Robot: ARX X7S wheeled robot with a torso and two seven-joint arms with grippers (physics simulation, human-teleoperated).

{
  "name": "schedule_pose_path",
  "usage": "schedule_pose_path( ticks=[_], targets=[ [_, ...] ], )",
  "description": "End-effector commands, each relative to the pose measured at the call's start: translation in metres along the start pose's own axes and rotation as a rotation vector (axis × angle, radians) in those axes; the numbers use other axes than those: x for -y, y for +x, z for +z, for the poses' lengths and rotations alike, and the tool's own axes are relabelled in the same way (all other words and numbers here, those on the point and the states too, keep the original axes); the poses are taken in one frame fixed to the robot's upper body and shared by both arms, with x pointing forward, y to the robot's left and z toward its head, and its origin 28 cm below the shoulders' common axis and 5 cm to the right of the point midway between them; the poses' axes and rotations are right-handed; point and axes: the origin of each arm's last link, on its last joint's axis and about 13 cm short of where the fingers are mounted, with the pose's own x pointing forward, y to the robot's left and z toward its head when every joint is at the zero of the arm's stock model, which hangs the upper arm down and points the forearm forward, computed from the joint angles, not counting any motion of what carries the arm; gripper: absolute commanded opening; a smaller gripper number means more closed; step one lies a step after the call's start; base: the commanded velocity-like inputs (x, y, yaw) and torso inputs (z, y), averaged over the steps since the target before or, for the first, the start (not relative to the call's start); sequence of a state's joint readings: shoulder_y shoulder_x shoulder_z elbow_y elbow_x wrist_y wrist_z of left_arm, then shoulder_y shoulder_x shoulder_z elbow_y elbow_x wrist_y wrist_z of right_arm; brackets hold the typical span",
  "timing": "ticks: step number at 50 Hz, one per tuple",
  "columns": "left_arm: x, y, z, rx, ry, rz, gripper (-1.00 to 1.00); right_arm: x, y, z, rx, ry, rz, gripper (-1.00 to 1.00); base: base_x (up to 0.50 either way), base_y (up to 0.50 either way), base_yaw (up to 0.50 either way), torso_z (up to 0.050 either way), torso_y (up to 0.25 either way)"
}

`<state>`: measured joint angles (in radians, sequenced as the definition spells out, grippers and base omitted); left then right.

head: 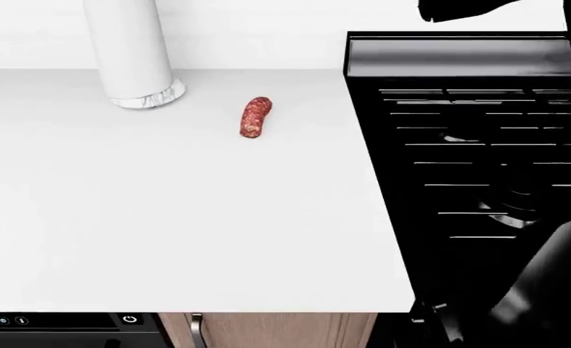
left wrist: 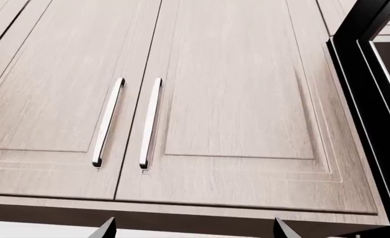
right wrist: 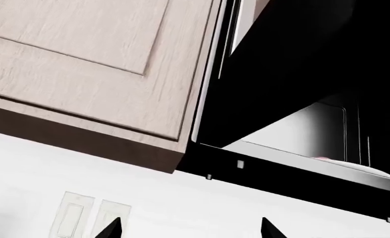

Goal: Close the microwave door

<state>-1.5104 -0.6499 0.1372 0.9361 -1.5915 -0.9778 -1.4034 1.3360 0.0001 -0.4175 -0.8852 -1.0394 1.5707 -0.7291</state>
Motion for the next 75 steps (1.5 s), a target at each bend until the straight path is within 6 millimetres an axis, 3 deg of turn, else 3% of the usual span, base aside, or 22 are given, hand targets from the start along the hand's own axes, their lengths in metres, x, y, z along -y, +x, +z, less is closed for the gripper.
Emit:
schedule_pose_path(
  ticks=[1,14,27,35,36,37,38,43,44,46,52,62,75],
  targets=[
    [0.0,0.0,0.0,-0.004,0.002,0.001,1.0,0.009,-0.002,0.008,0.009,-0.017,-0.003,1.0,0.0,0.0,0.0,0.0,0.0],
    [0.0,0.0,-0.001,-0.01,-0.001,0.005,1.0,-0.027,0.031,0.018,0.014,-0.066,0.117,1.0,0.0,0.0,0.0,0.0,0.0],
    [0.001,0.001,-0.002,-0.012,0.0,0.005,1.0,-0.041,0.059,0.034,-0.028,-0.061,0.136,1.0,0.0,0.0,0.0,0.0,0.0],
    [0.0,0.001,-0.003,-0.017,0.002,0.007,1.0,-0.042,0.061,0.035,-0.034,-0.068,0.108,1.0,0.0,0.0,0.0,0.0,0.0],
    [-0.001,0.001,-0.003,-0.019,0.0,0.008,1.0,0.002,0.073,0.042,-0.043,-0.071,-0.096,1.0,0.0,0.0,0.0,0.0,0.0],
    [-0.001,0.001,-0.003,-0.019,0.0,0.008,1.0,-0.004,0.073,0.042,-0.043,-0.071,-0.111,1.0,0.0,0.0,0.0,0.0,0.0],
    [-0.001,0.001,-0.003,-0.019,0.0,0.008,1.0,0.005,0.079,0.053,-0.042,-0.074,-0.178,1.0,0.0,0.0,0.0,0.0,0.0],
    [-0.001,0.001,-0.003,-0.019,0.0,0.008,1.0,-0.032,0.057,0.055,-0.032,-0.079,-0.199,1.0,0.0,0.0,0.0,0.0,0.0],
    [-0.001,0.001,-0.003,-0.019,0.0,0.008,1.0,-0.037,0.049,0.055,-0.036,-0.076,-0.159,1.0,0.0,0.0,0.0,0.0,0.0],
    [-0.001,0.001,-0.003,-0.019,0.0,0.008,1.0,-0.044,0.033,0.055,-0.053,-0.067,0.1,1.0,0.0,0.0,0.0,0.0,0.0],
    [0.001,0.002,-0.003,-0.018,-0.002,0.004,1.0,-0.05,0.041,0.058,-0.044,-0.09,0.114,1.0,0.0,0.0,0.0,0.0,0.0],
    [-0.001,0.002,-0.003,-0.016,0.001,0.011,1.0,-0.065,0.051,0.046,-0.086,-0.063,0.213,1.0,0.0,0.0,0.0,0.0,0.0],
    [0.002,0.001,-0.002,-0.018,-0.004,-0.002,1.0,-0.073,0.074,0.064,-0.033,-0.117,0.253,1.0,0.0,0.0,0.0,0.0,0.0]
  ],
)
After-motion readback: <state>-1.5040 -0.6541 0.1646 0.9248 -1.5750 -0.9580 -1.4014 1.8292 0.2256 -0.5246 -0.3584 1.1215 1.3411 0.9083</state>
